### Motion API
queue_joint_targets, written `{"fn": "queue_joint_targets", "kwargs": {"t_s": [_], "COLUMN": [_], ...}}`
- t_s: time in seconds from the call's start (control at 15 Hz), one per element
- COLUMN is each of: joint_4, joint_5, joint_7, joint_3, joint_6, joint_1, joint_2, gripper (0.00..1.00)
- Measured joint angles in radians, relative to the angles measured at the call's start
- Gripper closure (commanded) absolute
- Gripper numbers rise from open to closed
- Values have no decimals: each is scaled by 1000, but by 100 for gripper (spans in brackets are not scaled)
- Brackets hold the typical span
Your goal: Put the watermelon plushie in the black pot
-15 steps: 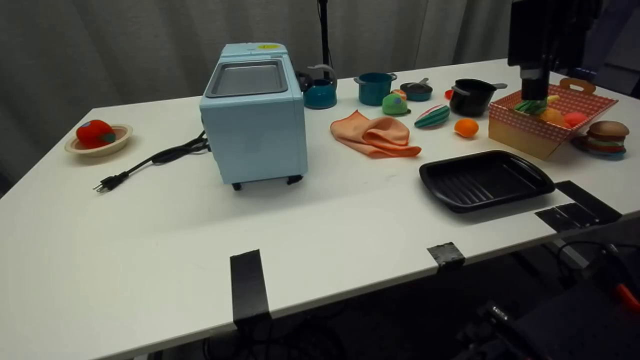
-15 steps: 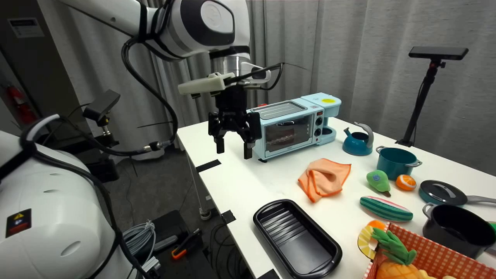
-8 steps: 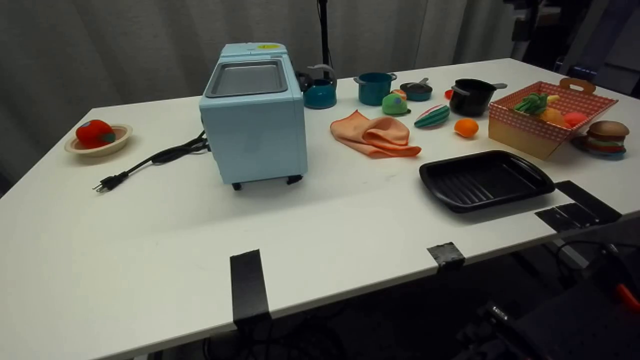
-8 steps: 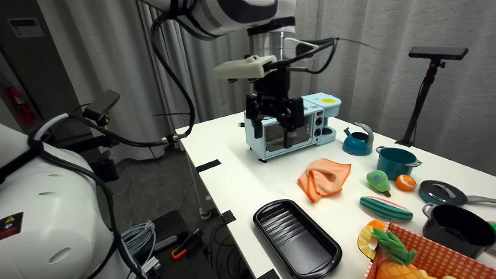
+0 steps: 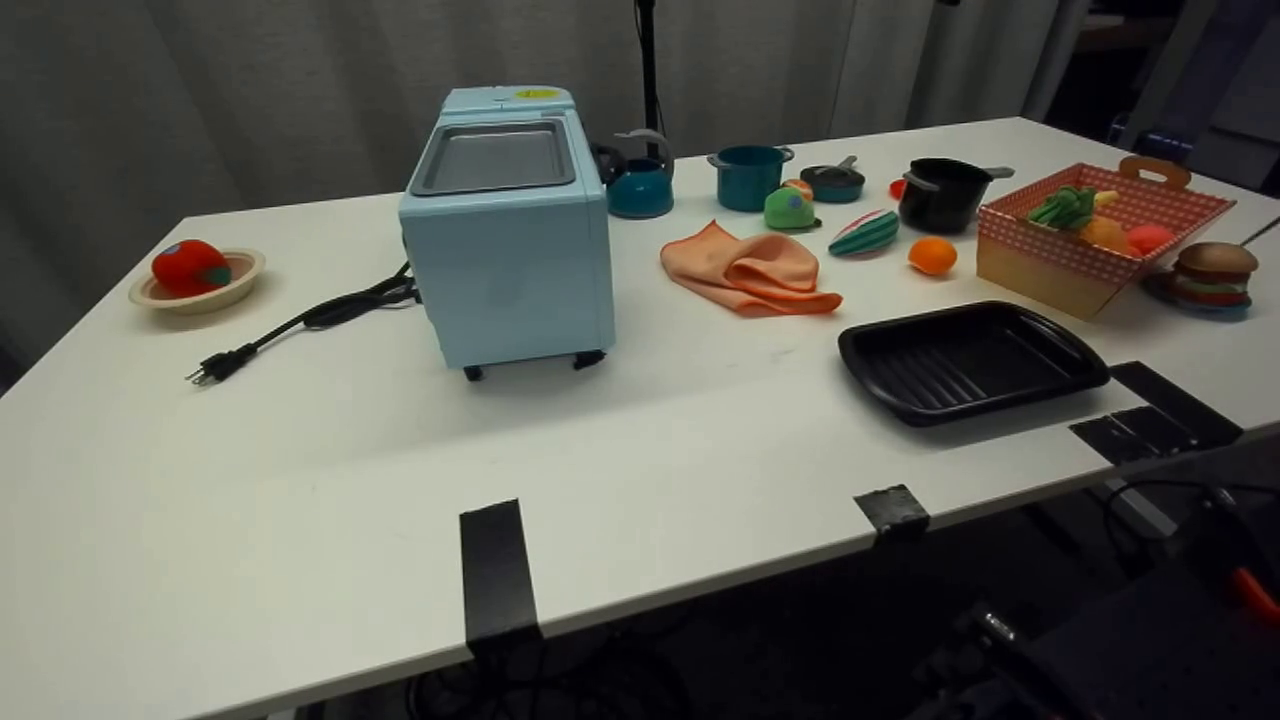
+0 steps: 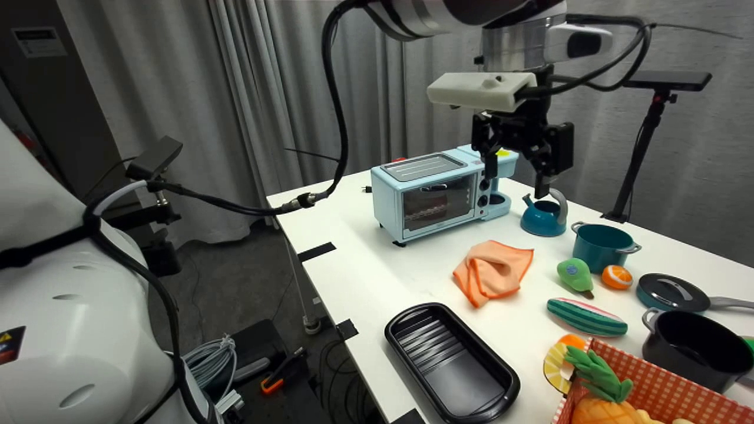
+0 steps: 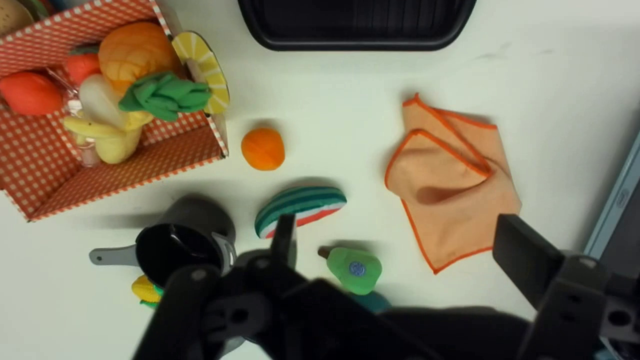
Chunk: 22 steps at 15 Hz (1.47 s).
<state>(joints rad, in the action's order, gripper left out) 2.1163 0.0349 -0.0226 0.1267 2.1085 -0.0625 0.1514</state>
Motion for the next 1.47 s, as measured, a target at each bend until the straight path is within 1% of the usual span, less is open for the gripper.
{"fn": "queue_joint_targets", "kwargs": {"t_s": [0.13,0.2,0.67,0.93,1.13,1.47], "joint_4": [-59,-72,-67,-90,-167,-354], "joint_5": [-44,-46,-46,-46,-49,-77], "joint_7": [8,9,9,73,138,222], "joint_3": [2,1,-1,0,4,7], "joint_6": [36,38,38,44,44,44], "joint_1": [-3,-3,-3,-6,-22,-47], "joint_2": [-69,-88,-86,-113,-189,-396], "gripper": [0,0,0,0,0,0]}}
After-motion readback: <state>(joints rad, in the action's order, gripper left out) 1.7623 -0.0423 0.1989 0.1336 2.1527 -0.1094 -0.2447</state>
